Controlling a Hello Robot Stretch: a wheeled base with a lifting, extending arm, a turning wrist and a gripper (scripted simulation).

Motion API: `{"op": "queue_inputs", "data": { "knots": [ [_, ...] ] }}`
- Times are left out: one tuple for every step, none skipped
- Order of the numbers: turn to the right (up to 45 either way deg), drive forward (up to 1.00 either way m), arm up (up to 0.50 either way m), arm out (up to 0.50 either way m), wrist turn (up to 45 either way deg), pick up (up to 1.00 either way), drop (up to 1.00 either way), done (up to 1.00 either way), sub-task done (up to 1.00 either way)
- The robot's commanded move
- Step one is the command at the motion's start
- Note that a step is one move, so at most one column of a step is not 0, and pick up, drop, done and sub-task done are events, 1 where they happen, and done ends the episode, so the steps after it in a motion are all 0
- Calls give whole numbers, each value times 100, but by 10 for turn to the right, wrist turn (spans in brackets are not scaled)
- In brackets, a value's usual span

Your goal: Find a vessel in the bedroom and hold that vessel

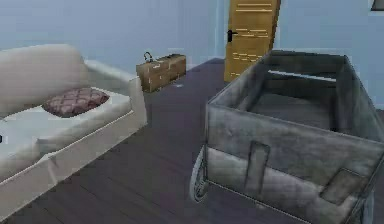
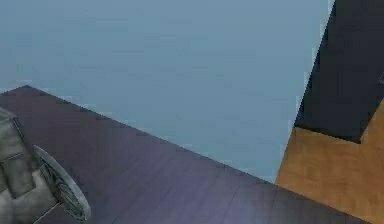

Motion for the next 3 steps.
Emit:
{"op": "queue_inputs", "data": {
  "knots": [
    [-270, 0, 0, 0, 0, 0, 0, 0, 0],
    [0, 80, 0, 0, 0, 0, 0, 0, 0],
    [180, 0, 0, 0, 0, 0, 0, 0, 0]
  ]
}}
